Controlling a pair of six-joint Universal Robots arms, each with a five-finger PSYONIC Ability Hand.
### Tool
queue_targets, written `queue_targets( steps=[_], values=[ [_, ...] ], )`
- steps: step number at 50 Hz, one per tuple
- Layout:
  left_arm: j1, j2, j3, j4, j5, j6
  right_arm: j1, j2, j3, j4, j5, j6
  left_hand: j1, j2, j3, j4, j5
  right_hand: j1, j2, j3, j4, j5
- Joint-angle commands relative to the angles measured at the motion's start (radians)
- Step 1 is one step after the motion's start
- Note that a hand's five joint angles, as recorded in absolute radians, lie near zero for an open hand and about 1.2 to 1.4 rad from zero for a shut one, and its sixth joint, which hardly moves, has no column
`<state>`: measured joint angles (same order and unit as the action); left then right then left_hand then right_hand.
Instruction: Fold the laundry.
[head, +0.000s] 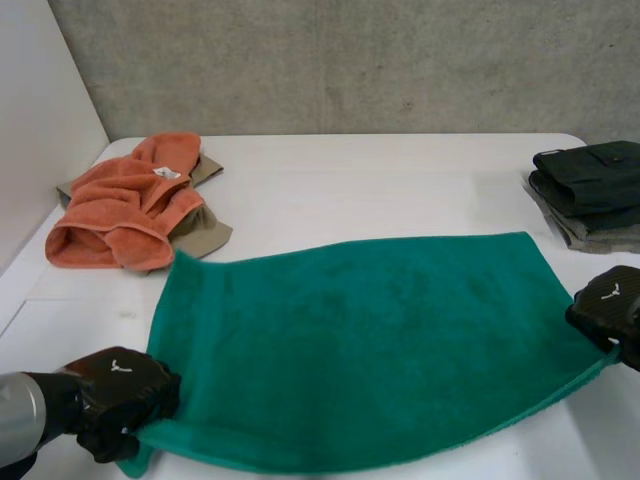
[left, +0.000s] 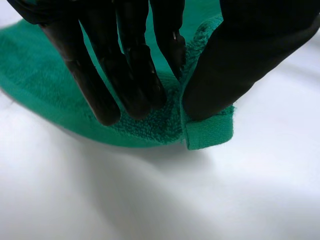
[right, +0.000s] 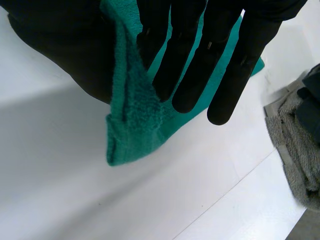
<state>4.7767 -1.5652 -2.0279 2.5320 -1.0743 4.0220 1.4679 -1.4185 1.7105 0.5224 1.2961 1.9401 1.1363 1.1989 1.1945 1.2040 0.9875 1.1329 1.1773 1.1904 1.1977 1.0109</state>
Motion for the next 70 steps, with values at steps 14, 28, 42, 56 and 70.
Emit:
queue_targets(
  steps=[14, 28, 42, 56, 70],
  values=[
    [-0.222, -0.499, 0.552, 0.439, -0.177, -0.201, 0.201, 0.461, -0.366, -0.508, 0.144, 0.387, 0.260, 0.197, 0.202, 0.192, 0.234, 0.263, 0.219, 0.206, 0.199, 0.211],
    [-0.290, -0.760, 0.919, 0.412, -0.339, -0.227, 0.278, 0.805, -0.759, -0.611, 0.278, 0.393, 0.260, 0.197, 0.202, 0.192, 0.234, 0.263, 0.219, 0.206, 0.199, 0.211],
    [-0.308, -0.639, 0.913, 0.465, -0.338, -0.255, 0.309, 0.635, -0.695, -0.699, 0.358, 0.569, -0.962, -1.024, -1.020, -1.029, -0.987, -0.958, -1.003, -1.016, -1.023, -1.011],
    [-0.261, -0.302, 0.427, 0.559, -0.215, -0.333, 0.120, 0.294, -0.286, -0.492, 0.031, 0.611, -0.962, -1.024, -1.020, -1.029, -0.987, -0.909, -0.954, -0.967, -0.974, -0.962],
    [-0.256, -0.282, 0.270, 0.715, -0.145, -0.348, 0.019, 0.455, -0.143, -0.745, -0.074, 0.571, -0.962, -1.024, -1.020, -1.029, -0.987, -0.390, -0.434, -0.447, -0.455, -0.442]
  ],
)
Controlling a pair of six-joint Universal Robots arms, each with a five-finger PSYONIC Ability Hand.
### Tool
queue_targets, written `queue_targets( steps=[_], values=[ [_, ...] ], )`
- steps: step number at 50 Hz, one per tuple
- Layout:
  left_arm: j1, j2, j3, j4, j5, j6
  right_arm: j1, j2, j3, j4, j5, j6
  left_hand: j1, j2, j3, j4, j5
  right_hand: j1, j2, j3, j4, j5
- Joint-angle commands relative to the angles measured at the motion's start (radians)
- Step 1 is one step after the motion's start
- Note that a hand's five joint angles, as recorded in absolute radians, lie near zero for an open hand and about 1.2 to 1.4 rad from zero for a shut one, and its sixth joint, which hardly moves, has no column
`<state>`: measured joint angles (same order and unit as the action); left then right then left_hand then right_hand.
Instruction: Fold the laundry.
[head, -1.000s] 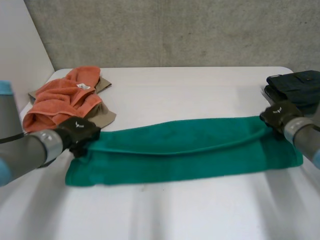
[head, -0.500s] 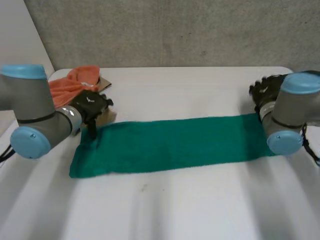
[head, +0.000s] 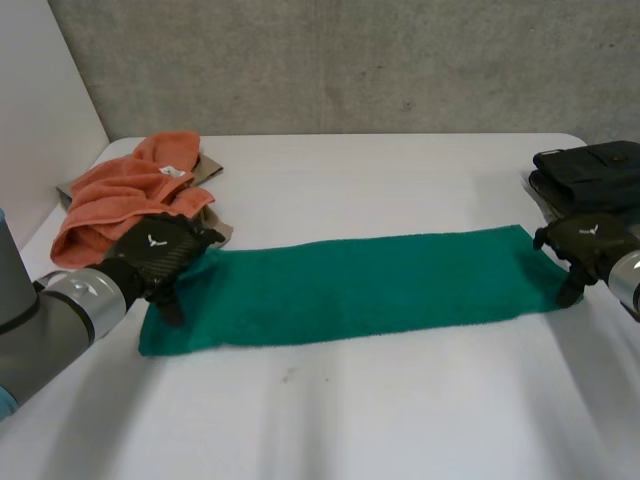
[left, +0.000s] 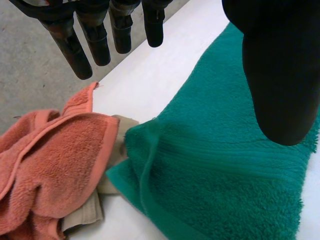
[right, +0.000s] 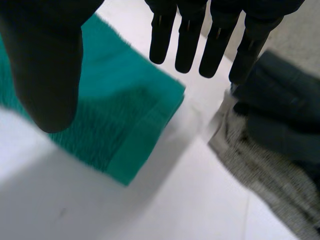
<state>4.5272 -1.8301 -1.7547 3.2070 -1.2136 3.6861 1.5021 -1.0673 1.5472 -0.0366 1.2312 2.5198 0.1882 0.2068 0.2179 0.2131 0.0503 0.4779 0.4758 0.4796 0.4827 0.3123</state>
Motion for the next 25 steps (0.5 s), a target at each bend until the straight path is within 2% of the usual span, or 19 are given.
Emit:
queue_targets(
  steps=[1, 3, 4, 5, 8, 9, 12, 16, 20, 22, 24, 25],
  values=[
    [-0.013, -0.017, 0.000, 0.039, -0.009, -0.017, -0.017, 0.118, 0.016, -0.198, -0.009, -0.009, -0.014, -0.032, -0.043, -0.039, -0.050, 0.342, 0.344, 0.340, 0.337, 0.333],
    [-0.019, -0.014, 0.004, 0.036, -0.012, -0.023, -0.017, 0.154, -0.002, -0.218, -0.004, -0.010, -0.014, -0.032, -0.043, -0.039, -0.050, 0.629, 0.631, 0.627, 0.624, 0.620],
    [-0.022, -0.012, 0.006, 0.034, -0.015, -0.026, -0.017, 0.162, -0.009, -0.213, -0.001, -0.012, -0.014, -0.032, -0.043, -0.039, -0.050, 0.854, 0.856, 0.852, 0.849, 0.845],
    [-0.023, -0.011, 0.006, 0.034, -0.018, -0.032, -0.023, 0.168, -0.022, -0.195, 0.017, -0.016, -0.014, -0.032, -0.043, -0.039, -0.050, 0.918, 0.920, 0.916, 0.913, 0.909],
    [-0.023, 0.000, 0.007, 0.033, -0.024, -0.041, -0.052, 0.136, -0.018, -0.163, 0.077, -0.012, -0.014, -0.032, -0.043, -0.039, -0.050, 0.918, 0.920, 0.917, 0.914, 0.909],
    [-0.023, 0.012, 0.006, 0.033, -0.026, -0.047, -0.075, 0.095, -0.004, -0.151, 0.121, -0.004, -0.014, -0.032, -0.043, -0.039, -0.050, 0.918, 0.920, 0.917, 0.914, 0.909],
    [-0.020, 0.037, 0.001, 0.033, -0.026, -0.060, -0.117, 0.044, 0.017, -0.144, 0.146, -0.013, -0.014, -0.032, -0.043, -0.039, -0.050, 0.918, 0.920, 0.917, 0.914, 0.909],
    [-0.013, 0.070, -0.002, 0.030, -0.023, -0.081, -0.192, 0.001, 0.028, -0.137, 0.152, -0.105, -0.014, -0.032, -0.043, -0.039, -0.050, 0.918, 0.920, 0.917, 0.914, 0.909],
    [-0.008, 0.095, -0.014, 0.021, -0.023, -0.090, -0.237, -0.011, 0.005, -0.124, 0.192, -0.295, -0.014, -0.032, -0.043, -0.039, -0.050, 0.918, 0.920, 0.917, 0.914, 0.909],
    [-0.005, 0.103, -0.022, 0.017, -0.021, -0.094, -0.224, -0.016, -0.013, -0.118, 0.240, -0.396, -0.014, -0.032, -0.043, -0.039, -0.050, 0.918, 0.920, 0.917, 0.914, 0.909],
    [-0.003, 0.112, -0.034, 0.017, -0.020, -0.095, -0.180, -0.014, -0.025, -0.124, 0.266, -0.420, -0.014, -0.032, -0.043, -0.039, -0.050, 0.918, 0.920, 0.917, 0.914, 0.909],
    [-0.003, 0.112, -0.037, 0.017, -0.020, -0.095, -0.115, -0.020, -0.030, -0.141, 0.266, -0.417, -0.014, -0.032, -0.043, -0.039, -0.050, 0.918, 0.920, 0.917, 0.914, 0.909]
  ],
)
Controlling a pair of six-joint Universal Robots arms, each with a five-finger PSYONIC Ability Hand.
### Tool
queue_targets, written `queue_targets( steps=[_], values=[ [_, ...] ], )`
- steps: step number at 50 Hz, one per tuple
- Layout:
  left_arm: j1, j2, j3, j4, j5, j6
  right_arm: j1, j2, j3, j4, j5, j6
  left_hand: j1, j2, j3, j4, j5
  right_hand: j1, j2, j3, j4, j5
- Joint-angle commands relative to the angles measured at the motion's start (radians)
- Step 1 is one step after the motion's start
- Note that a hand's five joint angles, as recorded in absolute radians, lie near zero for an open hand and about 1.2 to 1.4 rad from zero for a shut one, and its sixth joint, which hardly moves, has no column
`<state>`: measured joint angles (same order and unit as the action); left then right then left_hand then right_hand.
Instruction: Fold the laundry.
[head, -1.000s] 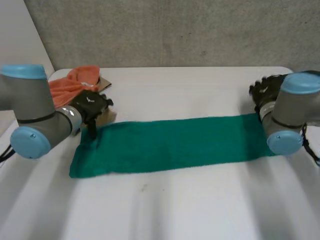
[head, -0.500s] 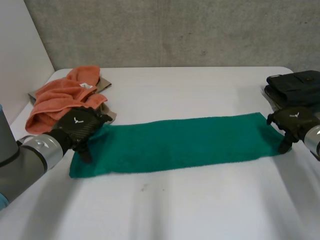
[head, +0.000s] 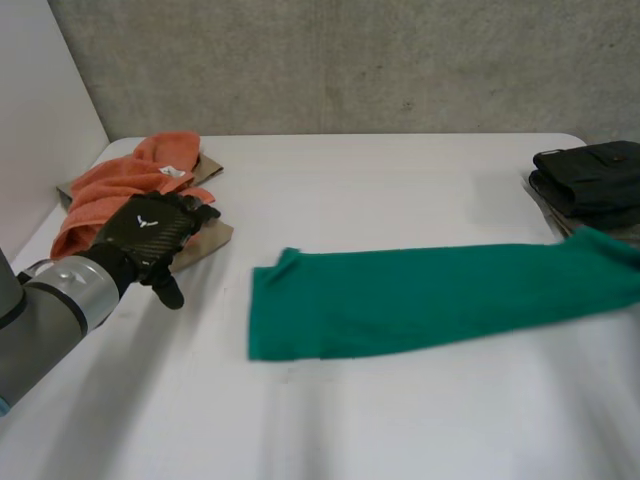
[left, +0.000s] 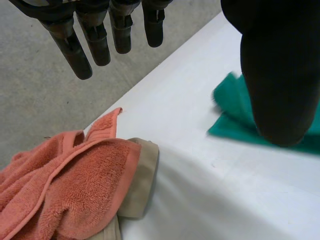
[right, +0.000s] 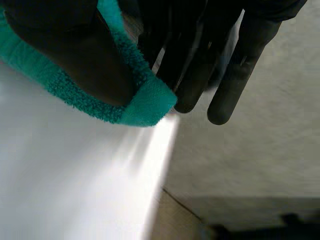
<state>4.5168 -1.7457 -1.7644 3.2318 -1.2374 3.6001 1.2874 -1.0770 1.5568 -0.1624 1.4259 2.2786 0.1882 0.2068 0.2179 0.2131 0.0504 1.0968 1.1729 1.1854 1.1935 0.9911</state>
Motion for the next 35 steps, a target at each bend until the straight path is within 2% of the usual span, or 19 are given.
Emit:
queue_targets(
  steps=[1, 3, 4, 7, 8, 9, 10, 11, 14, 19, 21, 23, 24, 25, 27, 29, 33, 35],
  values=[
    [0.007, 0.029, -0.030, -0.007, 0.006, -0.009, 0.134, -0.015, -0.041, -0.032, 0.062, -0.174, -0.014, -0.032, -0.043, -0.039, -0.050, 0.299, 0.223, 0.211, 0.203, 0.231],
    [0.007, 0.029, -0.035, -0.007, 0.006, -0.009, 0.200, -0.033, -0.031, -0.071, 0.033, -0.168, -0.014, -0.032, -0.043, -0.039, -0.050, 0.299, 0.223, 0.211, 0.203, 0.231],
    [0.007, 0.029, -0.035, -0.007, 0.006, -0.009, 0.276, -0.059, -0.005, -0.113, -0.011, -0.163, -0.014, -0.032, -0.043, -0.039, -0.050, 0.299, 0.223, 0.211, 0.203, 0.231],
    [0.004, 0.028, -0.035, -0.010, 0.006, -0.009, 0.404, -0.102, 0.046, -0.192, -0.115, -0.166, -0.014, -0.032, -0.043, -0.039, -0.050, 0.299, 0.223, 0.211, 0.203, 0.231],
    [0.002, 0.028, -0.036, -0.010, 0.004, -0.011, 0.447, -0.110, 0.063, -0.221, -0.155, -0.171, -0.014, -0.032, -0.043, -0.039, -0.050, 0.299, 0.223, 0.211, 0.203, 0.231],
    [0.001, 0.029, -0.036, -0.010, 0.003, -0.011, 0.554, -0.121, 0.106, -0.295, -0.256, -0.180, -0.014, -0.032, -0.043, -0.039, -0.050, 0.299, 0.223, 0.211, 0.203, 0.231],
    [-0.001, 0.029, -0.039, -0.012, 0.003, -0.011, 0.567, -0.116, 0.112, -0.304, -0.268, -0.182, -0.014, -0.032, -0.043, -0.039, -0.050, 0.299, 0.223, 0.211, 0.203, 0.231],
    [-0.002, 0.029, -0.040, -0.012, 0.003, -0.011, 0.642, -0.088, 0.135, -0.353, -0.322, -0.188, -0.014, -0.032, -0.043, -0.039, -0.050, 0.299, 0.223, 0.211, 0.203, 0.231],
    [-0.010, 0.029, -0.044, -0.012, 0.001, -0.011, 0.798, -0.016, 0.154, -0.413, -0.372, -0.202, -0.014, -0.032, -0.043, -0.039, -0.050, 0.299, 0.223, 0.211, 0.203, 0.231],
    [-0.027, 0.023, -0.047, -0.009, 0.001, -0.011, 0.934, 0.098, 0.134, -0.405, -0.348, -0.261, -0.014, -0.032, -0.043, -0.039, -0.050, 0.299, 0.223, 0.211, 0.203, 0.231],
    [-0.039, 0.015, -0.047, -0.006, 0.001, -0.011, 0.973, 0.133, 0.115, -0.382, -0.312, -0.304, -0.014, -0.032, -0.043, -0.039, -0.050, 0.299, 0.223, 0.211, 0.203, 0.231],
    [-0.044, 0.011, -0.043, -0.006, 0.001, -0.011, 0.978, 0.132, 0.103, -0.371, -0.274, -0.304, -0.014, -0.032, -0.043, -0.039, -0.050, -0.233, -0.309, -0.321, -0.329, -0.301],
    [-0.051, 0.005, -0.041, -0.004, 0.001, -0.011, 0.978, 0.128, 0.098, -0.368, -0.247, -0.294, -0.014, -0.032, -0.043, -0.039, -0.050, -0.570, -0.646, -0.658, -0.666, -0.638],
    [-0.054, 0.002, -0.040, -0.004, 0.001, -0.011, 0.975, 0.111, 0.098, -0.370, -0.187, -0.242, -0.014, -0.032, -0.043, -0.039, -0.050, -0.922, -0.998, -1.011, -1.019, -0.991],
    [-0.064, -0.005, -0.033, -0.003, 0.001, -0.011, 0.963, 0.082, 0.101, -0.381, -0.130, -0.147, -0.014, -0.032, -0.043, -0.039, -0.050, -0.922, -0.998, -1.011, -1.019, -0.991],
    [-0.071, -0.008, -0.027, -0.001, 0.001, -0.009, 0.920, 0.023, 0.118, -0.384, -0.087, 0.020, -0.014, -0.032, -0.043, -0.039, -0.050, -0.922, -0.998, -1.011, -1.019, -0.991],
    [-0.096, -0.018, -0.013, 0.003, 0.000, -0.009, 0.817, -0.122, 0.154, -0.332, -0.081, 0.286, -0.014, -0.032, -0.043, -0.039, -0.050, -0.922, -0.998, -1.011, -1.019, -0.991],
    [-0.123, -0.028, -0.003, 0.003, -0.002, -0.009, 0.730, -0.184, 0.172, -0.228, -0.087, 0.440, -0.014, -0.032, -0.043, -0.039, -0.050, -0.922, -0.998, -1.011, -1.019, -0.991]
  ],
)
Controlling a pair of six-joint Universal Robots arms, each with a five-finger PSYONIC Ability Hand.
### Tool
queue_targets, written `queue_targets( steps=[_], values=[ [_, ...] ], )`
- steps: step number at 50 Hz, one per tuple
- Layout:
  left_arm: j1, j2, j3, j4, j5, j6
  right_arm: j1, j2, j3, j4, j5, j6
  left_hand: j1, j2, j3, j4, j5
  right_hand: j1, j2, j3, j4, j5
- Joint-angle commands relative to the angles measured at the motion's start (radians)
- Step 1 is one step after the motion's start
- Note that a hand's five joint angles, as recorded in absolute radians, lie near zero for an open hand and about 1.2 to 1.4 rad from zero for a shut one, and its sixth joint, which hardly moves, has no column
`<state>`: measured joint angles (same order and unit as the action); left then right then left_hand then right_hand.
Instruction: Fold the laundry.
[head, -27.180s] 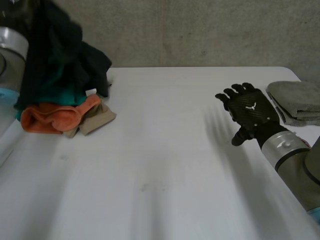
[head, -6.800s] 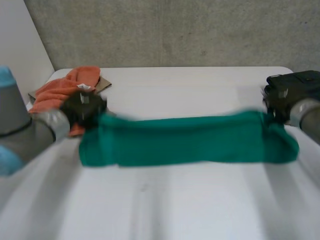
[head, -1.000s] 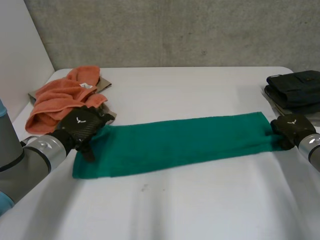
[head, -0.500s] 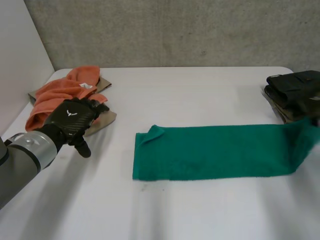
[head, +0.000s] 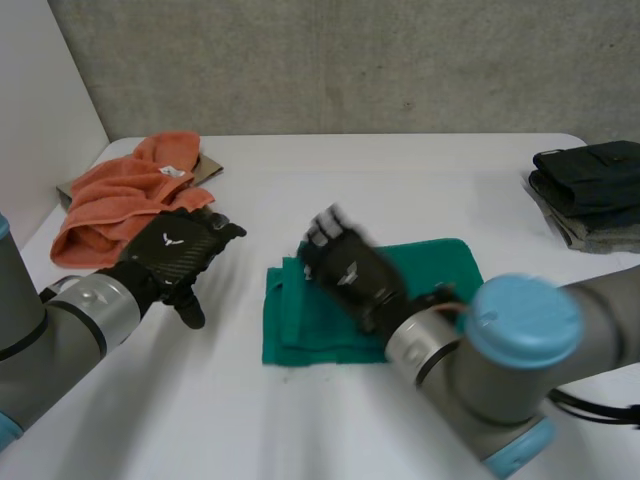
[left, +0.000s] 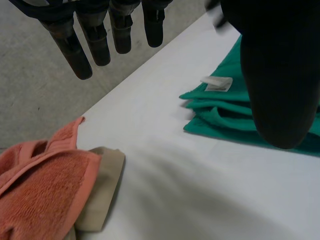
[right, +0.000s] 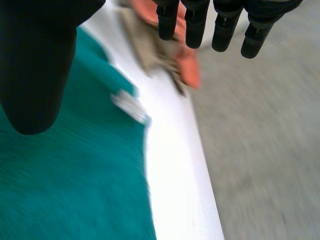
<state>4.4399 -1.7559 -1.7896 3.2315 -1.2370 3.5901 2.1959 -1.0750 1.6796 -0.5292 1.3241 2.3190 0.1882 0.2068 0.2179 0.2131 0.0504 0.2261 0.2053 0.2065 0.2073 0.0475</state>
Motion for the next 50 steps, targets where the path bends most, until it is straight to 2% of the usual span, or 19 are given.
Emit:
queue_targets(
  steps=[1, 4, 9, 11, 12, 13, 14, 17, 19, 22, 26, 27, 31, 33, 36, 37, 39, 44, 50],
  values=[
    [-0.054, -0.020, 0.024, 0.005, -0.006, 0.001, -0.211, -0.186, 0.052, 0.185, 0.009, 0.439, -0.014, -0.032, -0.043, -0.039, -0.050, -0.052, -0.031, -0.032, -0.033, -0.048],
    [-0.085, -0.028, 0.026, 0.007, -0.013, 0.001, -0.271, -0.178, 0.063, 0.288, -0.017, 0.461, -0.014, -0.032, -0.043, -0.039, -0.050, -0.052, -0.031, -0.032, -0.033, -0.048],
    [-0.122, -0.042, 0.027, 0.019, -0.029, 0.001, -0.399, -0.088, 0.086, 0.467, -0.039, 0.315, -0.014, -0.032, -0.043, -0.039, -0.050, 0.005, 0.026, 0.025, 0.024, 0.009],
    [-0.128, -0.045, 0.027, 0.022, -0.035, 0.001, -0.430, -0.062, 0.083, 0.480, -0.034, 0.258, -0.014, -0.032, -0.043, -0.039, -0.050, 0.311, 0.331, 0.330, 0.330, 0.315],
    [-0.131, -0.045, 0.026, 0.024, -0.039, 0.001, -0.447, -0.042, 0.074, 0.471, -0.020, 0.206, -0.014, -0.032, -0.043, -0.039, -0.050, 0.804, 0.824, 0.823, 0.823, 0.808],
    [-0.131, -0.045, 0.026, 0.022, -0.042, 0.001, -0.450, -0.037, 0.066, 0.456, -0.010, 0.189, -0.014, -0.032, -0.043, -0.039, -0.050, 1.053, 1.074, 1.072, 1.072, 1.057],
    [-0.132, -0.044, 0.026, 0.022, -0.044, 0.001, -0.449, -0.036, 0.060, 0.434, 0.004, 0.183, -0.014, -0.032, -0.043, -0.039, -0.050, 1.169, 1.190, 1.189, 1.188, 1.173],
    [-0.126, -0.037, 0.022, 0.021, -0.047, 0.001, -0.398, -0.052, 0.045, 0.293, 0.087, 0.189, -0.014, -0.032, -0.043, -0.039, -0.050, 1.170, 1.191, 1.190, 1.189, 1.174],
    [-0.119, -0.024, 0.019, 0.019, -0.047, 0.001, -0.311, -0.107, 0.040, 0.194, 0.125, 0.194, -0.014, -0.032, -0.043, -0.039, -0.050, 1.170, 1.191, 1.190, 1.189, 1.174],
    [-0.103, 0.005, 0.012, 0.014, -0.047, -0.001, -0.222, -0.167, 0.042, 0.115, 0.118, 0.189, -0.014, -0.032, -0.043, -0.039, -0.050, 1.170, 1.191, 1.190, 1.189, 1.174],
    [-0.080, 0.032, 0.006, 0.008, -0.049, -0.002, -0.046, -0.166, 0.042, 0.000, 0.015, 0.189, -0.014, -0.032, -0.043, -0.039, -0.050, 1.170, 1.191, 1.190, 1.189, 1.174],
    [-0.077, 0.035, 0.006, 0.008, -0.049, -0.005, 0.017, -0.119, 0.032, -0.032, -0.043, 0.186, -0.014, -0.032, -0.043, -0.039, -0.050, 1.170, 1.191, 1.190, 1.189, 1.174],
    [-0.057, 0.036, 0.007, 0.001, -0.055, -0.028, 0.130, 0.006, -0.007, 0.011, -0.131, 0.180, -0.014, -0.032, -0.043, -0.039, -0.050, 1.170, 1.191, 1.190, 1.189, 1.174],
    [-0.054, 0.033, 0.013, -0.004, -0.065, -0.050, 0.145, 0.064, -0.050, 0.061, -0.108, 0.174, -0.014, -0.032, -0.043, -0.039, -0.050, 1.170, 1.191, 1.190, 1.189, 1.174],
    [-0.059, 0.026, 0.032, -0.006, -0.085, -0.085, 0.148, 0.122, -0.158, 0.222, 0.027, 0.187, -0.014, -0.032, -0.043, -0.039, -0.050, -0.004, 0.017, 0.016, 0.015, 0.000],
    [-0.062, 0.024, 0.038, -0.007, -0.090, -0.096, 0.137, 0.116, -0.196, 0.285, 0.111, 0.230, -0.014, -0.032, -0.043, -0.039, -0.050, -0.052, -0.031, -0.032, -0.033, -0.048],
    [-0.071, 0.018, 0.056, -0.007, -0.102, -0.116, 0.117, 0.104, -0.212, 0.295, 0.161, 0.310, -0.014, -0.032, -0.043, -0.039, -0.050, -0.052, -0.031, -0.032, -0.033, -0.048],
    [-0.132, -0.016, 0.153, -0.007, -0.150, -0.206, -0.002, -0.041, -0.210, 0.296, 0.133, 0.642, -0.014, -0.032, -0.043, -0.039, -0.050, -0.052, -0.031, -0.032, -0.033, -0.048],
    [-0.227, -0.109, 0.272, -0.027, -0.196, -0.290, -0.082, -0.034, -0.238, 0.394, 0.058, 0.836, -0.014, -0.032, -0.043, -0.039, -0.050, -0.052, -0.031, -0.032, -0.033, -0.048]
  ],
)
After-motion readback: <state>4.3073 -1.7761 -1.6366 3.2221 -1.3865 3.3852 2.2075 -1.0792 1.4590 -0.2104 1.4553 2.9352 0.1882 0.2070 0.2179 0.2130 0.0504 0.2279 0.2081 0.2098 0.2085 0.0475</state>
